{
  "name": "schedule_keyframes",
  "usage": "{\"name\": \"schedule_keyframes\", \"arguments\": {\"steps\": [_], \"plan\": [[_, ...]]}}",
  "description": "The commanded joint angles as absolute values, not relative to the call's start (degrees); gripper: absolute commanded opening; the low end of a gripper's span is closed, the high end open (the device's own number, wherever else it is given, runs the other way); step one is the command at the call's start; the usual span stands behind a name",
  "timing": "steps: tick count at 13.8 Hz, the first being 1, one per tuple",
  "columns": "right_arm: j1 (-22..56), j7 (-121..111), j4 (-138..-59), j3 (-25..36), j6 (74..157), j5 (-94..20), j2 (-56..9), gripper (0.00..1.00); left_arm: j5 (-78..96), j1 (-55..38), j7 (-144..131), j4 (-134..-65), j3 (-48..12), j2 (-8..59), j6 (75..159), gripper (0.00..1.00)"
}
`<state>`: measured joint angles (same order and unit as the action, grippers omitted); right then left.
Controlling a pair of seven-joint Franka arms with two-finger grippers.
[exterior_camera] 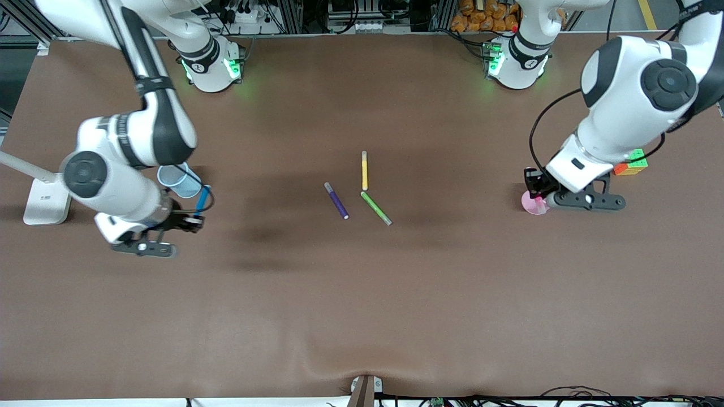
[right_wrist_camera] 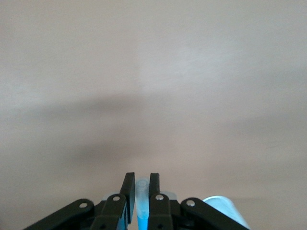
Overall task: Place pink and blue markers in matching cups
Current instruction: 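Carry the pink marker over the pink cup while the right gripper carries blue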
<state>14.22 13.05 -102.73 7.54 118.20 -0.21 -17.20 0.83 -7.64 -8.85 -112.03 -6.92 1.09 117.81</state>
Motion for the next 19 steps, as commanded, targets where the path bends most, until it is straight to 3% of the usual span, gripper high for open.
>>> {"name": "schedule_keyframes", "arguments": {"steps": [1,9,16,19], "plan": [[11.7,11.5,-111.1,6.7,123.9,3.9,-11.3,0.00,0.4,-7.3,-4.6,-117.9,-7.0,-3.4,121.8,0.00],[4.8,-2.5,-127.7,6.5,139.1,3.7,-2.1,0.00,1.1,-6.9,3.7,-129.1,-7.6,-12.0,130.2,0.00],[3.9,-3.2,-136.3,6.5,146.4,3.7,0.3,0.00,-0.3,-6.2,14.1,-136.1,-7.3,-12.9,138.2,0.00],[3.9,-3.2,-139.8,6.6,149.6,3.7,1.1,0.00,-1.8,-1.6,20.5,-137.3,-7.5,-13.1,139.7,0.00]]}}
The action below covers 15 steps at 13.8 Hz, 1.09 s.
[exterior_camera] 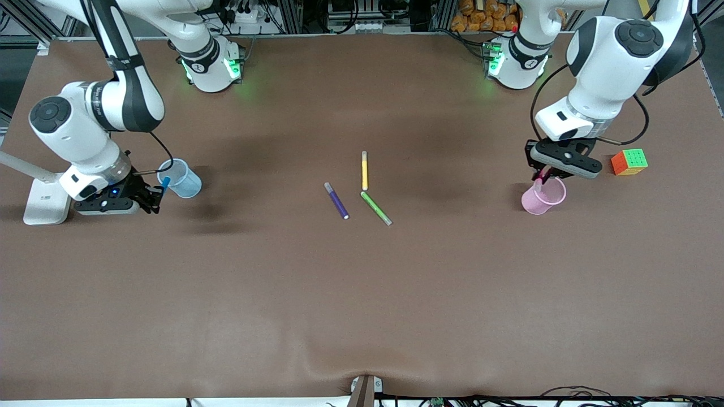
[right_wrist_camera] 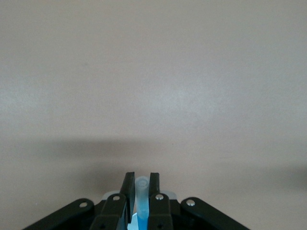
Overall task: Place pink and blue markers in matching cups
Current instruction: 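Carry the pink marker over the pink cup while the right gripper carries blue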
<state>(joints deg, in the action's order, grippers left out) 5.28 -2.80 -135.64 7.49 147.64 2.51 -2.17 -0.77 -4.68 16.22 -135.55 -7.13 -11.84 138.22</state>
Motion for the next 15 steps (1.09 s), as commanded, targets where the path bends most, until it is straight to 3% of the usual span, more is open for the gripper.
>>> {"name": "schedule_keyframes", "arguments": {"steps": [1,6,8,13,14,15], "plan": [[3.6,-3.2,-140.3,6.6,149.6,3.7,1.6,0.00,-1.8,-0.6,22.6,-138.1,-7.2,-13.4,139.9,0.00],[3.2,-3.2,-142.7,6.6,149.6,3.7,3.7,0.00,2.8,1.0,28.5,-140.4,-7.0,-11.5,144.8,0.00],[3.0,-3.2,-143.4,6.6,150.1,3.7,3.7,0.00,3.1,1.1,34.6,-142.0,-7.0,-9.9,150.4,0.00],[2.9,-2.8,-146.0,6.6,155.7,3.7,3.2,0.00,3.3,0.5,35.3,-142.6,-7.5,-5.6,155.8,0.00],[2.9,-2.6,-145.9,6.6,155.1,3.7,3.2,0.28,3.3,0.5,35.3,-143.0,-7.5,-5.2,157.3,0.00],[2.9,-2.3,-145.7,6.6,154.8,3.7,3.2,0.99,3.3,0.5,35.3,-143.5,-7.5,-4.7,158.3,0.00]]}}
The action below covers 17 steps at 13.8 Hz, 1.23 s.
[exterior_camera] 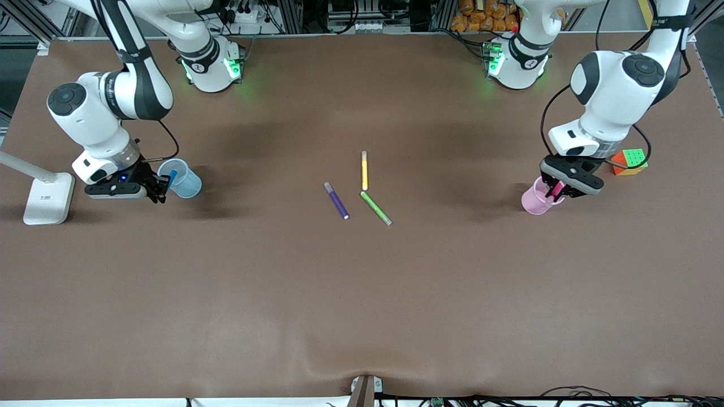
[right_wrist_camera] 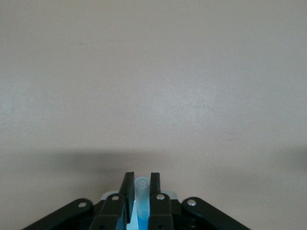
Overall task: Place pink and blue markers in matching cups
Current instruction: 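Open both grippers to drop the markers into their cups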
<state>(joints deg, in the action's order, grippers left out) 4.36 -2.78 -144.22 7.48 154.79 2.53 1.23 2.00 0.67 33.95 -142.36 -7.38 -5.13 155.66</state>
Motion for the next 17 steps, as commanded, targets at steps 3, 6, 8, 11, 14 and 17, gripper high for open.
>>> {"name": "schedule_keyframes", "arguments": {"steps": [3,6,8,11,14,17], "plan": [[2.9,-2.3,-143.1,6.5,148.7,3.6,3.3,1.00,3.3,0.8,35.3,-144.1,-7.5,-3.6,158.6,0.00],[3.4,-2.3,-131.6,6.4,134.6,3.1,1.6,1.00,3.3,0.6,35.4,-144.6,-7.5,-2.5,159.9,0.00],[3.5,-2.4,-118.8,6.3,122.9,0.7,-4.1,1.00,3.3,0.9,35.4,-145.2,-7.5,-1.8,160.6,0.00],[3.0,-2.6,-97.8,6.3,104.8,-2.6,-14.5,1.00,3.4,1.1,35.4,-145.7,-7.4,-0.3,161.5,0.00],[2.7,-3.2,-83.7,6.3,94.6,-2.7,-18.8,1.00,3.4,1.8,35.3,-145.7,-7.4,0.8,161.6,0.00],[2.9,-3.3,-74.5,6.3,85.8,-1.2,-18.6,1.00,3.4,3.3,35.6,-145.6,-7.5,1.5,161.5,0.00]]}}
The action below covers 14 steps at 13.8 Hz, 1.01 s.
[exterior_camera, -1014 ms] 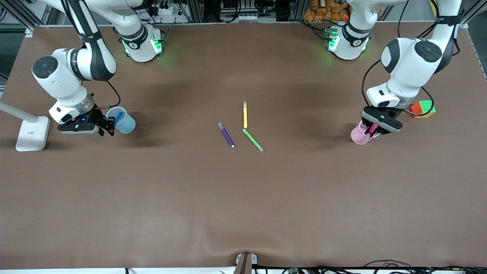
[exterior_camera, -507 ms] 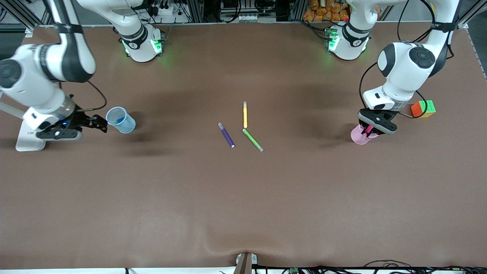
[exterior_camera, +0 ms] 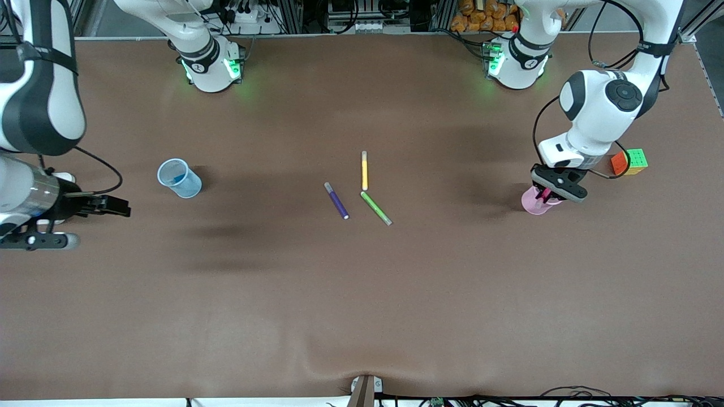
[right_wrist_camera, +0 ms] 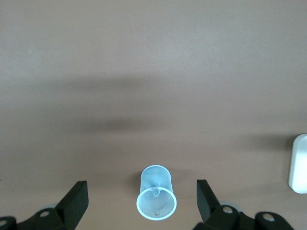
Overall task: Place pink and blue markers in matching cups
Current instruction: 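Open both grippers to drop the markers into their cups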
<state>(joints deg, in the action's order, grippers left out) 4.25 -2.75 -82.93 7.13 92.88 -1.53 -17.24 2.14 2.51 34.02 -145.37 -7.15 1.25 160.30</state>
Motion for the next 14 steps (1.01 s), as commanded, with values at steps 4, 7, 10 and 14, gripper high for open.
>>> {"name": "schedule_keyframes", "arguments": {"steps": [4,7,10,14], "plan": [[2.7,-3.7,-74.2,6.5,79.0,-1.7,-12.5,1.00,3.4,3.2,35.6,-145.5,-7.5,1.6,161.4,0.52],[-0.3,-3.9,-85.8,6.5,85.8,-2.0,-3.6,1.00,3.4,3.0,35.8,-145.0,-7.6,1.1,161.0,1.00],[-1.1,-3.7,-94.9,6.7,88.1,-2.0,3.3,1.00,3.4,3.0,35.5,-140.3,-8.0,-0.3,153.8,1.00],[-1.5,-3.8,-94.5,6.4,86.1,-1.5,3.8,1.00,3.4,3.2,32.2,-122.1,-7.7,0.3,128.3,1.00]]}}
